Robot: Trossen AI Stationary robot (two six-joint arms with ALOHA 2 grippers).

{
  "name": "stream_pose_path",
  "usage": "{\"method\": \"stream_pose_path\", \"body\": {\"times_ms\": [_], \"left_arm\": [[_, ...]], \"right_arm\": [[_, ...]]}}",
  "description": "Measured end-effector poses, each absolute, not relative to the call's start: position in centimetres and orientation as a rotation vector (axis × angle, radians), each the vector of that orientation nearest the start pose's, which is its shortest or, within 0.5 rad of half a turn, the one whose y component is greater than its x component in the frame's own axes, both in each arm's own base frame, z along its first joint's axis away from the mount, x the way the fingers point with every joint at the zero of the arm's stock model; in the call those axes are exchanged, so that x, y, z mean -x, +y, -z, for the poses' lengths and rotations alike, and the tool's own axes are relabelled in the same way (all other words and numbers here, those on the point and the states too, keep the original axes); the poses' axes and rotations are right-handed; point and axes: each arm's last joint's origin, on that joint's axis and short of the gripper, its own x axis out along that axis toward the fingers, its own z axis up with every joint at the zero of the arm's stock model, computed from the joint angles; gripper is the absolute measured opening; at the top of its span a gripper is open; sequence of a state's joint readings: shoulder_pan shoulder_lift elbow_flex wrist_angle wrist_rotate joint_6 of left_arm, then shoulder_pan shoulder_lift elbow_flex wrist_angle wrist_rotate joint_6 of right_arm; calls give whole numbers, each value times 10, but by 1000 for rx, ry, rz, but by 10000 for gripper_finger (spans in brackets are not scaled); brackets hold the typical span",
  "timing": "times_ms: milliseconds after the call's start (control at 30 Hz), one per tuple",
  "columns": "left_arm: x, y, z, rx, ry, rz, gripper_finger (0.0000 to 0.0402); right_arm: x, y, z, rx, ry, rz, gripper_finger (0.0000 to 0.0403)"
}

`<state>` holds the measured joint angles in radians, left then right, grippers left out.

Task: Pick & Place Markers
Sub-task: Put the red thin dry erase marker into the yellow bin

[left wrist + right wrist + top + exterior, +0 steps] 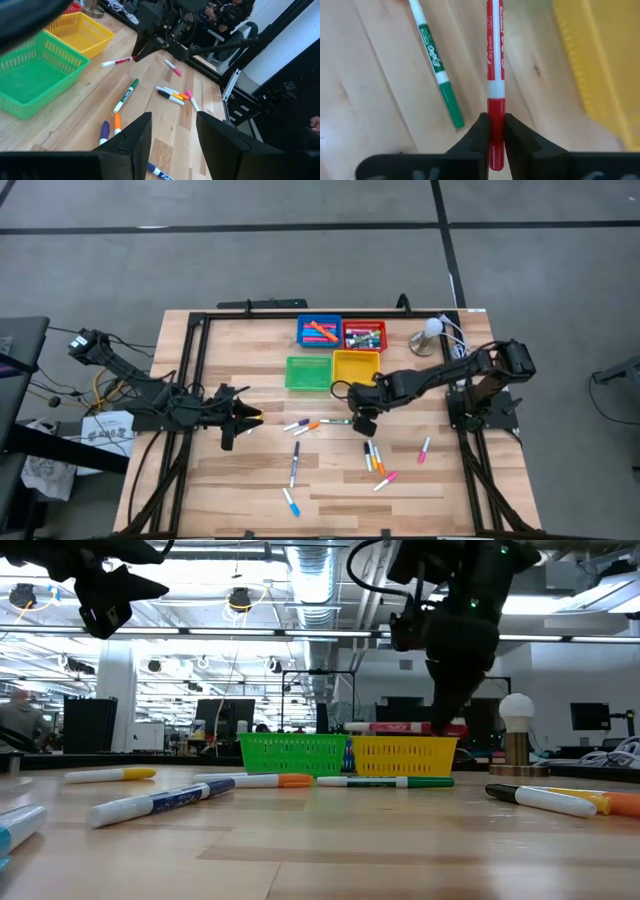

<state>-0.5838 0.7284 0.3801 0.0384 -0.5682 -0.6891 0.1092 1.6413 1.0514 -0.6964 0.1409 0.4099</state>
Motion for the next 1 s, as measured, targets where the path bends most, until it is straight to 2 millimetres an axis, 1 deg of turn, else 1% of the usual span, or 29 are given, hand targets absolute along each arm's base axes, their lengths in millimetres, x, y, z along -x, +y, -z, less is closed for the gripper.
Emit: {"method": "stream_pose_path", "body": {"times_ms": [133, 300, 367, 533, 633, 833, 1000], "left_arm": [[-143, -76, -224, 518, 250, -73, 154], [-143, -76, -224, 519, 249, -73, 154], [-143, -76, -224, 519, 249, -73, 154], [-143, -76, -224, 519, 249, -73, 154], [-143, -76, -224, 518, 249, -74, 154], [-143, -76, -224, 518, 247, -79, 154], [-143, -76, -224, 517, 247, -80, 154]], "right_arm": [[-306, 23, -197, -167, 1231, 271, 20], [-310, 13, -206, -135, 1210, 311, 43], [-312, 8, -210, -132, 1207, 318, 45], [-314, -5, -218, -129, 1215, 340, 25], [-313, -15, -221, -125, 1234, 355, 21], [-305, -35, -219, -131, 1287, 434, 52], [-302, -49, -219, -139, 1296, 489, 56]]}}
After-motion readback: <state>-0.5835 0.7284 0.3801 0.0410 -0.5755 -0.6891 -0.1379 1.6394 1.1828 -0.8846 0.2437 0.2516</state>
